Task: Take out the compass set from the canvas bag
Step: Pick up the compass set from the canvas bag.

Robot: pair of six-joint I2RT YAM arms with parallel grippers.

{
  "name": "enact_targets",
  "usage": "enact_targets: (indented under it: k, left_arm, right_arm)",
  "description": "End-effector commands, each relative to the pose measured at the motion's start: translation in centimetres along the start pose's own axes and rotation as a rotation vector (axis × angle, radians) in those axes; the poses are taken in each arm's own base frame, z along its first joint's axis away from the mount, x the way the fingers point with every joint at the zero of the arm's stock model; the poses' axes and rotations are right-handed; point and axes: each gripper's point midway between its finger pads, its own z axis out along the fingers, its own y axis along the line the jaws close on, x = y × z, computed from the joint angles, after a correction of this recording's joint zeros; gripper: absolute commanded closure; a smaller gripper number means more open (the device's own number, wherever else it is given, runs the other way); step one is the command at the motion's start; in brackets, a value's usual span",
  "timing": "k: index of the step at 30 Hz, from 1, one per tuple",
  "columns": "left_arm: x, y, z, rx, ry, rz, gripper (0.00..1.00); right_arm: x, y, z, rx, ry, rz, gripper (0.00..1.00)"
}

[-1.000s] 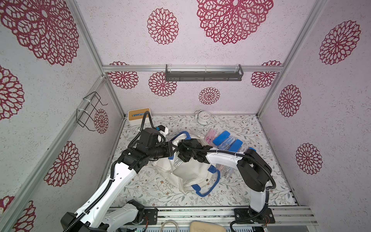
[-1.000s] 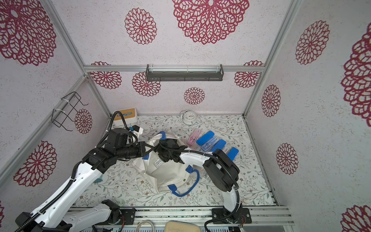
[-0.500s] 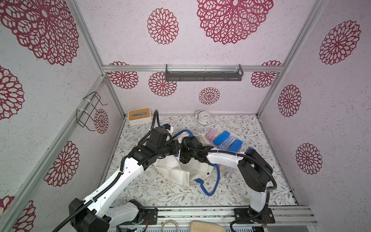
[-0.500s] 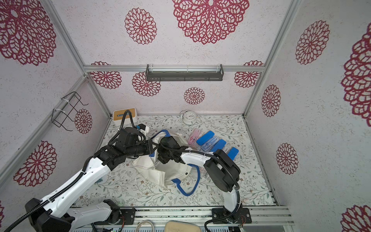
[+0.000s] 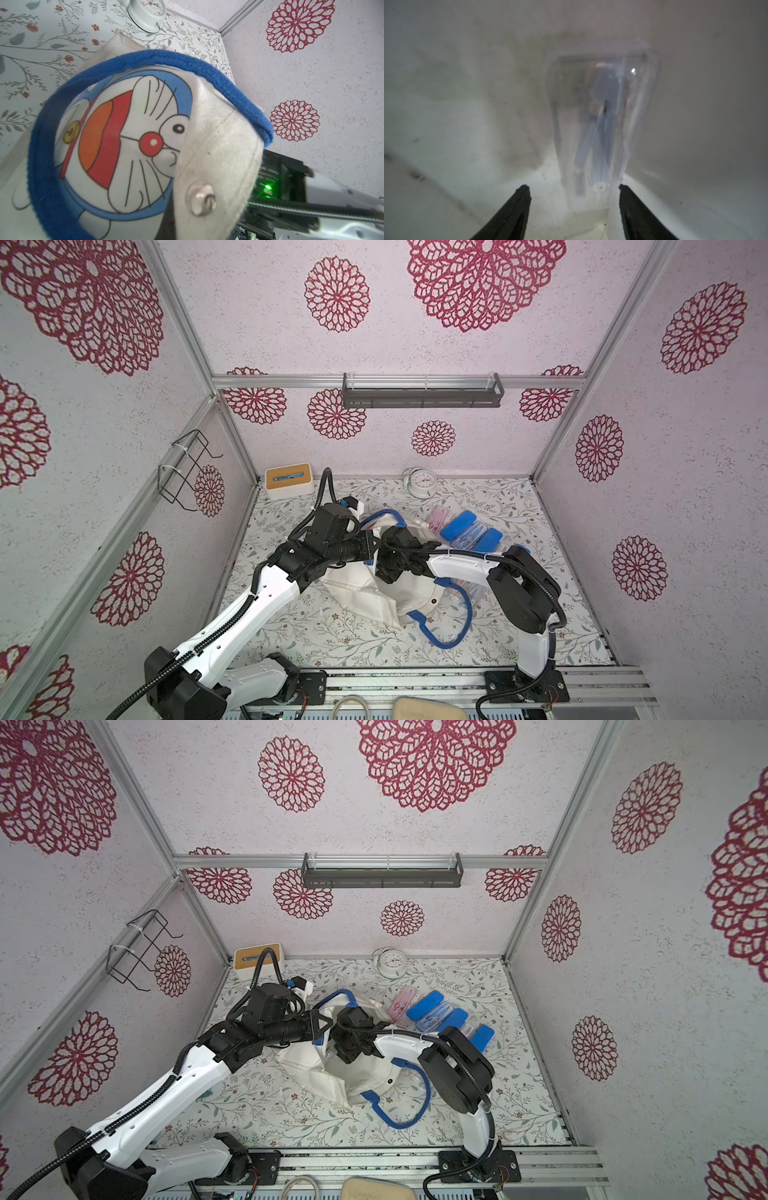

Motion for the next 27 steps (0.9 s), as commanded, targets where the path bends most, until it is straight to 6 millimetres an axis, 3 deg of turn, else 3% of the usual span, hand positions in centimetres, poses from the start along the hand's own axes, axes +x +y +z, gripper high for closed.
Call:
enact_targets:
  k: [1, 5, 8, 16, 19, 27]
  left_arm:
    - [-0.8, -3.7, -0.9, 0.144, -0.031, 0.053, 1.0]
    - [-0.2, -4.4, -0.7, 0.175, 0.004, 0.053, 1.0]
    - [0.2, -4.6, -0.6, 0.189, 0.022, 0.048, 1.0]
    - [-0.1, -3.4, -0.8, 0.144, 0.001, 0.06, 1.0]
    - [-0.8, -2.3, -1.0, 0.121, -0.022, 0.036, 1.0]
    - [-4.9, 3.2, -3.0, -0.013, -0.162, -0.081, 1.0]
  right_arm:
    - [-1.2, 0.2, 0.9, -0.02, -0.038, 0.003, 0.31]
    - [-2.0, -0.6, 1.7, -0.047, -0.056, 0.02, 0.38]
    - [-2.7, -0.1, 1.3, -0.099, -0.08, 0.005, 0.45]
    - [-2.8, 5.1, -2.2, -0.289, -0.116, -0.148, 0.63]
    - [-1.8, 6.6, -3.1, -0.318, -0.106, -0.186, 0.65]
    - [1.8, 9.4, -5.4, -0.396, -0.037, -0.233, 0.68]
